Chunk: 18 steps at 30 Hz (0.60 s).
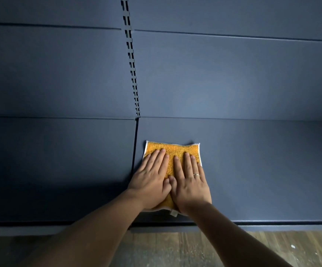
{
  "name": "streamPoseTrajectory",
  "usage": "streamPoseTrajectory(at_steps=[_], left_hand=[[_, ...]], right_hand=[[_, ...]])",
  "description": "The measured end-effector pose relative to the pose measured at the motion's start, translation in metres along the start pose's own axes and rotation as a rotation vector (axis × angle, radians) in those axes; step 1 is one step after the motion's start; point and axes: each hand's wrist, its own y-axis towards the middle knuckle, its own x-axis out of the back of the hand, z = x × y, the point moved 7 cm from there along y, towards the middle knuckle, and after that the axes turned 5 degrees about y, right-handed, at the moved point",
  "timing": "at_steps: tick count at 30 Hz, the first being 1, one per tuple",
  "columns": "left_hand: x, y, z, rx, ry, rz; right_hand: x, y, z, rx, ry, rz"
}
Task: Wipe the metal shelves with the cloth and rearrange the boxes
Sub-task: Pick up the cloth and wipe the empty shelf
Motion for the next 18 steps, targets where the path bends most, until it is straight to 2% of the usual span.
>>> streamPoseTrajectory(at_steps=[10,18], left_hand=[[0.01,0.094,0.04,-0.016,0.024,-0.001],[0.012,0.125,0.063,-0.046,0.025,0.0]], right_hand=[[0.022,0.099,-0.02,-0.042,-0.049,0.008],[0.029,0.134,-0.016,-0.076,-0.056,-0.002]])
